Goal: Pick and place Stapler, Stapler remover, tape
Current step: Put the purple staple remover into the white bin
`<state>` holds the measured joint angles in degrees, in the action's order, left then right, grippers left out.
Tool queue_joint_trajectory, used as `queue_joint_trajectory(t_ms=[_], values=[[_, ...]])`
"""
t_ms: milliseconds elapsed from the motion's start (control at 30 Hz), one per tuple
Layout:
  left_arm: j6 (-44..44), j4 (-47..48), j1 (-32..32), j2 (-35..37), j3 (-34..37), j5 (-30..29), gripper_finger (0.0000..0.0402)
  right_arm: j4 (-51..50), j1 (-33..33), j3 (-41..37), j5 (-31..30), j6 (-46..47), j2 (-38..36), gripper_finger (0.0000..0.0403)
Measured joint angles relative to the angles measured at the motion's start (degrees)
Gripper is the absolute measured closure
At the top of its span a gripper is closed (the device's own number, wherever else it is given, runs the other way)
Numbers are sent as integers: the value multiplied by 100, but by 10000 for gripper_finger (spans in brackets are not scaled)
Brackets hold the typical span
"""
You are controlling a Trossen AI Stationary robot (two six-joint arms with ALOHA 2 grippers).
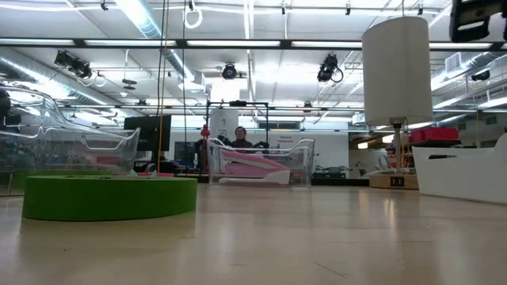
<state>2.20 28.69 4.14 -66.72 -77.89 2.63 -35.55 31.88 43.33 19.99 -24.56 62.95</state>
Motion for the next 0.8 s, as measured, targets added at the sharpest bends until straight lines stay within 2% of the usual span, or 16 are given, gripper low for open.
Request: queue_joint_trajectory(t_ms=[333,533,800], values=[[4,93,2,0,0,2,388,44,366,0,-32,-2293,657,227],[4,94,2,-2,0,0,388,128,593,0,-460,-3366,963,227],[11,126,2,-2,-1,2,388,175,852,0,-559,-4256,1275,227]])
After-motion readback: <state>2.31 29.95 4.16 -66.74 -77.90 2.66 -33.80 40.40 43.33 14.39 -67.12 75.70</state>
